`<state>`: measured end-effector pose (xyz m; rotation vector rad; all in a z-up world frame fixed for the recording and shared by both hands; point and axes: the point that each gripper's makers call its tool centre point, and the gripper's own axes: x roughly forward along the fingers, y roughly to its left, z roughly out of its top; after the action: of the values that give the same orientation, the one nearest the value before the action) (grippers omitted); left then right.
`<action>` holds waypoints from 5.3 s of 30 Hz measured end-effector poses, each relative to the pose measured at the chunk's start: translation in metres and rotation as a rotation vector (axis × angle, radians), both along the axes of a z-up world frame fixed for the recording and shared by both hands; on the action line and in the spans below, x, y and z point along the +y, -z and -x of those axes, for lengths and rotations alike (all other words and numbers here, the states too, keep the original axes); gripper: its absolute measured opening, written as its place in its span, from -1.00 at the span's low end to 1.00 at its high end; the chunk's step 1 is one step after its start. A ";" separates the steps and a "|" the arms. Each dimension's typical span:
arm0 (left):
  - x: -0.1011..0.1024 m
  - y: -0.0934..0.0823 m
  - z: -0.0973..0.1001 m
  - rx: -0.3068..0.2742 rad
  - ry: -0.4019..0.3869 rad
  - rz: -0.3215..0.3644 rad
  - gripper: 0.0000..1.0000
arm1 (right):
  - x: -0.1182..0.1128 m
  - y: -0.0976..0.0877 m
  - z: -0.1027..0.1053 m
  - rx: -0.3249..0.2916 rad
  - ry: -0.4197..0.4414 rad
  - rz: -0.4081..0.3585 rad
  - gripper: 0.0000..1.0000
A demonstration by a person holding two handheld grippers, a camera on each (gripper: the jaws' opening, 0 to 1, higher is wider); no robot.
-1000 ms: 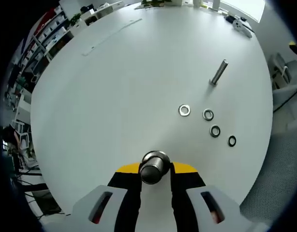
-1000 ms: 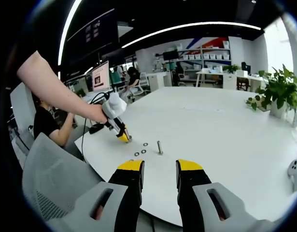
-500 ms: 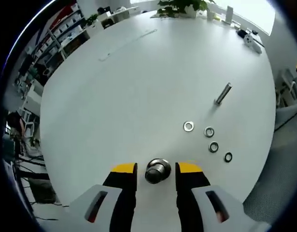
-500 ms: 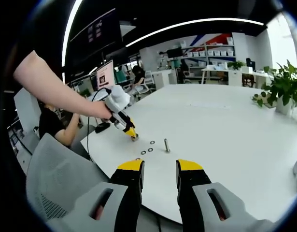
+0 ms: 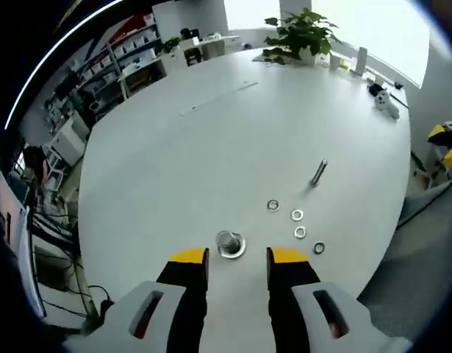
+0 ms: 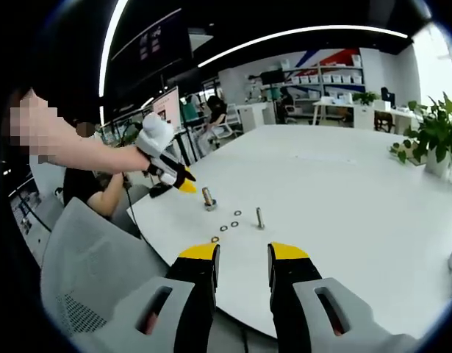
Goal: Place the washer onto the threaded stud by aligning its center hole with the stud, sliding it down to the base, and recovering from edge contact or off-axis alignment until the washer reaches the visible bottom stop.
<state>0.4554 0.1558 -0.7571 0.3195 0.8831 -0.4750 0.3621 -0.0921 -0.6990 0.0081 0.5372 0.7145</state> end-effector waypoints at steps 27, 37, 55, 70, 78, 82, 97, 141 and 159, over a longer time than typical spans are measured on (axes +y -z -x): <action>-0.008 -0.059 0.075 -0.181 -0.081 0.265 -0.41 | 0.003 0.005 0.003 -0.005 -0.028 0.052 -0.42; -0.006 -0.058 0.092 -0.207 -0.076 0.335 -0.42 | -0.004 0.012 0.002 0.009 0.001 0.112 -0.42; -0.022 -0.070 0.103 -0.283 0.052 0.347 -0.47 | -0.013 0.011 -0.001 -0.033 0.041 0.196 -0.42; -0.021 -0.076 0.102 -0.294 0.034 0.390 -0.48 | -0.019 0.016 -0.001 -0.034 0.052 0.251 -0.42; -0.024 -0.073 0.102 -0.285 0.043 0.373 -0.49 | -0.019 0.015 -0.001 -0.036 0.052 0.247 -0.42; -0.022 -0.072 0.101 -0.287 0.039 0.358 -0.49 | -0.019 0.015 -0.003 -0.032 0.057 0.233 -0.42; -0.017 -0.074 0.100 -0.304 0.036 0.341 -0.49 | -0.016 0.008 -0.008 -0.036 0.062 0.226 -0.41; 0.000 -0.079 0.094 -0.332 -0.041 0.374 -0.52 | 0.081 0.048 -0.046 0.098 -0.143 0.253 -0.40; 0.004 -0.082 0.093 -0.352 -0.052 0.373 -0.52 | 0.113 0.077 -0.048 0.153 -0.215 0.275 -0.38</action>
<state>0.3619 0.1596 -0.6748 0.0338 0.4471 -0.5060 0.4098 0.0206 -0.7762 -0.2570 0.7876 0.8484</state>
